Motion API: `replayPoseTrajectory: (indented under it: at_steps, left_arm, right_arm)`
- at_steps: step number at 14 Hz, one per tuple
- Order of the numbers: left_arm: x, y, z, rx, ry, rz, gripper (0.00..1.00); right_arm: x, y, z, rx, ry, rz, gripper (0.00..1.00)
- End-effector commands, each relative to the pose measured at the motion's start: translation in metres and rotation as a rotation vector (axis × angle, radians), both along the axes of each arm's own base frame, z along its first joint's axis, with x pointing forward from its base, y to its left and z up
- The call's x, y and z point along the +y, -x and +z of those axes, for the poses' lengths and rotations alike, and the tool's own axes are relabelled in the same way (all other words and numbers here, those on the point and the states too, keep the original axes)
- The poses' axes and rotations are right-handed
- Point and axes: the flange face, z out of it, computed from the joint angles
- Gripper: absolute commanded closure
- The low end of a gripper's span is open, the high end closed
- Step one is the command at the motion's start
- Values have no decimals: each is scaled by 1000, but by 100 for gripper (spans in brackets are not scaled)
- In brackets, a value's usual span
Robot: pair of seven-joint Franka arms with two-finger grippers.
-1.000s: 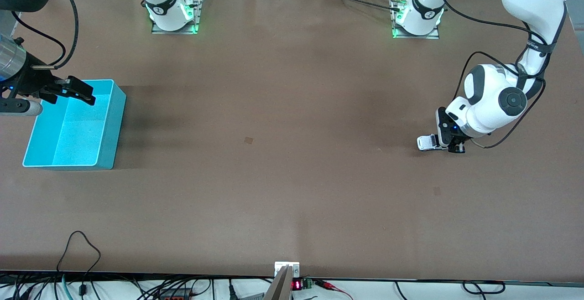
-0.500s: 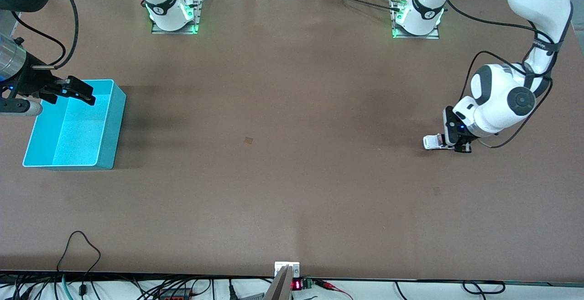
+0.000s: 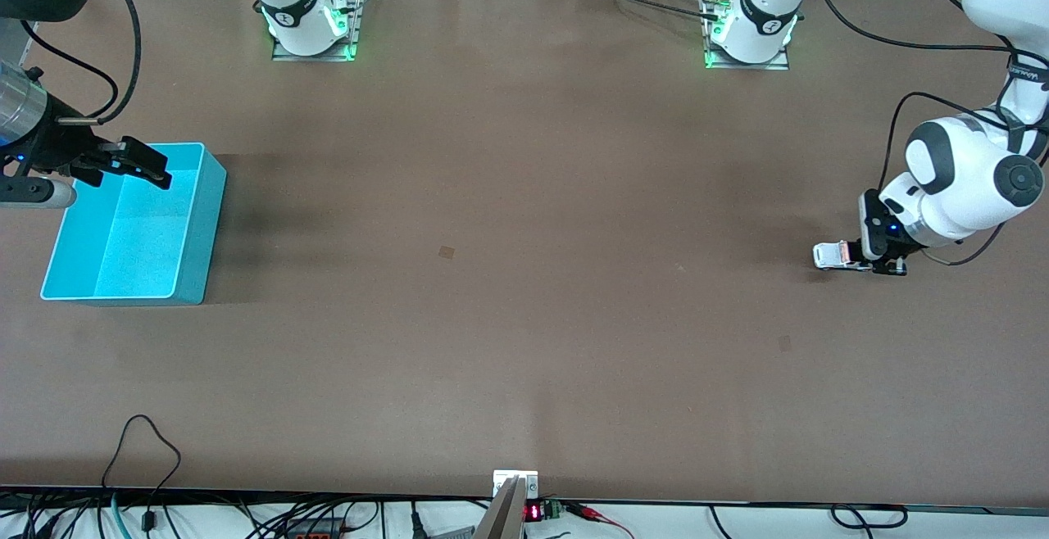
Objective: Wind and store white jeep toy
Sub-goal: 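Release the jeep and raise the left gripper away from it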
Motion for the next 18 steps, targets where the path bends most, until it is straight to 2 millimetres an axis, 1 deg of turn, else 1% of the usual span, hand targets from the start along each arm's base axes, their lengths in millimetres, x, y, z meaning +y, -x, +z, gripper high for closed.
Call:
replayPoseTrajectory:
  at_steps: [1,2,3,4,6,7,8,10,11,13,14,16,17,18]
  left_arm:
    - [14,-2,-34,21,5,-33,72]
    - [13,-5,-32,15,3,-34,34]
    - [17,-14,-21,-3,-4,-33,0]
    - [14,-19,-10,15,1,-37,0]
    - [14,-38,27,54,4,-34,0]
    - [12,-48,47,78,4,-27,0]
    - [5,-55,62,115,7,-15,0]
    - [-2,-69,95,155,2,53,0]
    - [-6,-73,109,187,-2,116,0]
    - [-20,-81,135,236,-38,226,0]
    - [-30,-85,153,257,-63,287,0]
    - [-56,-90,186,304,-102,426,0]
    - [-64,-92,203,309,-117,493,0]
    - [-83,-97,218,301,-133,532,0]
  right_arm:
    - [2,2,2,4,-5,-9,0]
    - [2,2,2,4,-5,-9,0]
    - [2,2,2,4,-5,-9,0]
    - [3,2,2,4,-5,-7,0]
    - [2,2,2,4,-5,-9,0]
    - [2,2,2,4,-5,-9,0]
    - [2,2,2,4,-5,-9,0]
    - [2,2,2,4,-5,-9,0]
    - [2,2,2,4,-5,-9,0]
    - [2,2,2,4,-5,-9,0]
    - [2,2,2,4,-5,-9,0]
    - [2,2,2,4,-5,-9,0]
    - [2,2,2,4,-5,-9,0]
    - [2,2,2,4,-5,-9,0]
